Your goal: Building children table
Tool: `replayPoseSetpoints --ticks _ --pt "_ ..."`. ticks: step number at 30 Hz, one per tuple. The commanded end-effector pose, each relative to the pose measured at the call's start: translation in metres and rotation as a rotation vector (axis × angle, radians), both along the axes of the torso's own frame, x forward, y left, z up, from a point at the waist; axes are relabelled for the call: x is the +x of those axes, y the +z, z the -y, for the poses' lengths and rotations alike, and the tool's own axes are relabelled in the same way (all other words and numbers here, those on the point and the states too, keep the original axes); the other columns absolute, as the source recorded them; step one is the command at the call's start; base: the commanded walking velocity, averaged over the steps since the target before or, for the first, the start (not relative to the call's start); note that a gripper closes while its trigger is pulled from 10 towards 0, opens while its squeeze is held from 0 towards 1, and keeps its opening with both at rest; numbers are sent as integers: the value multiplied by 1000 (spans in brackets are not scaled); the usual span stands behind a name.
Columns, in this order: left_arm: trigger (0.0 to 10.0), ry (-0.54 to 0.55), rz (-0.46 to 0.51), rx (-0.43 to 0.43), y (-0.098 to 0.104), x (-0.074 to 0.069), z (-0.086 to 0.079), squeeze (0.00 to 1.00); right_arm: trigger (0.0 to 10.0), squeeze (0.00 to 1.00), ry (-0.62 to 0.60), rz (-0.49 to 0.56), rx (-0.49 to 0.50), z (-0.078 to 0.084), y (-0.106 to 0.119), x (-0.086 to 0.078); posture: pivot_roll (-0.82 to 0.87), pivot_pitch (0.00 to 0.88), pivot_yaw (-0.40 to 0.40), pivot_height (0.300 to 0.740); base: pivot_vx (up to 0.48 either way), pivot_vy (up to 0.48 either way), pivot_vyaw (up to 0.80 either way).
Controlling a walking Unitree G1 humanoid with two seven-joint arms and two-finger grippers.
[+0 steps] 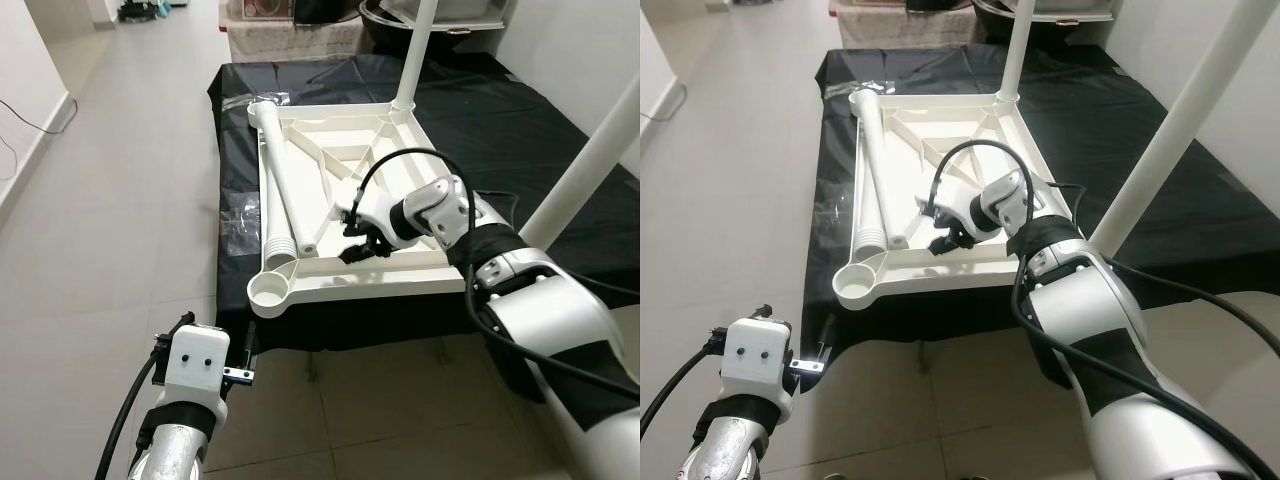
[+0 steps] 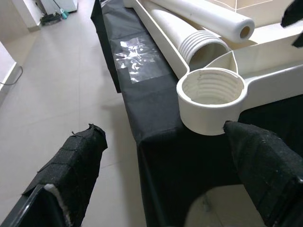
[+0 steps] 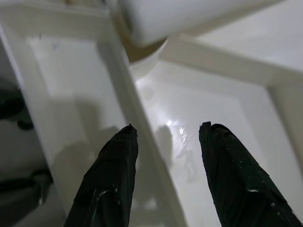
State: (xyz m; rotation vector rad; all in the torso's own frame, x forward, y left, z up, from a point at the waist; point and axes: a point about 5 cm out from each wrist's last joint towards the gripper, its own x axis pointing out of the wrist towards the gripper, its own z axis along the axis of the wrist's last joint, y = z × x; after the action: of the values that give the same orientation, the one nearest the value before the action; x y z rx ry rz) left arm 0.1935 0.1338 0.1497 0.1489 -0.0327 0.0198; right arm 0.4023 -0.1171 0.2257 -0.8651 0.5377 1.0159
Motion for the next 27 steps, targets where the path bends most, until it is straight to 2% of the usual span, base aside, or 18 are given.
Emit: replayPoseSetpoints --ticks 1,6,7,9,10,11,19,20,21,23,27 --pt "10000 5 -15 2 -1 -3 1 0 10000 0 14 -21 -23 0 -7 -2 11 204 -72 740 0 0 0" --pt "10000 11 -24 -9 -3 -9 4 0 10000 0 78 -55 -90 -3 -9 -5 -4 222 -88 740 0 0 0" --pt "10000 12 -26 -12 -4 -9 5 0 9608 0 92 -51 -115 -5 -11 -5 -7 226 -91 740 0 0 0" --pt "10000 13 -27 -13 -4 -10 6 0 9608 0 101 -47 -132 -6 -13 -5 -7 226 -91 740 0 0 0" --pt "10000 13 -29 -16 -4 -10 7 0 1176 0 118 -47 -152 -9 -15 -6 -9 228 -96 740 0 0 0" --pt "10000 14 -31 -18 -5 -11 8 0 0 0 141 -45 -173 -12 -17 -7 -14 233 -100 740 0 0 0" --pt "10000 22 -38 -28 -5 -14 11 0 0 0 193 -25 -223 -24 -21 -9 -18 245 -116 740 0 0 0" --pt "10000 28 -41 -33 -4 -17 12 0 0 0 212 8 -281 -25 -23 -8 -20 260 -129 740 0 0 0" --pt "10000 28 -41 -33 -4 -17 12 0 0 0 212 8 -281 -25 -23 -8 -20 260 -129 740 0 0 0" --pt "10000 35 -38 -40 -2 -20 13 0 0 0 229 44 -405 -14 -26 -7 -23 268 -134 740 0 0 0" --pt "10000 37 -33 -43 1 -23 15 0 0 0 215 76 -493 -2 -27 -4 -25 278 -140 740 0 0 0"
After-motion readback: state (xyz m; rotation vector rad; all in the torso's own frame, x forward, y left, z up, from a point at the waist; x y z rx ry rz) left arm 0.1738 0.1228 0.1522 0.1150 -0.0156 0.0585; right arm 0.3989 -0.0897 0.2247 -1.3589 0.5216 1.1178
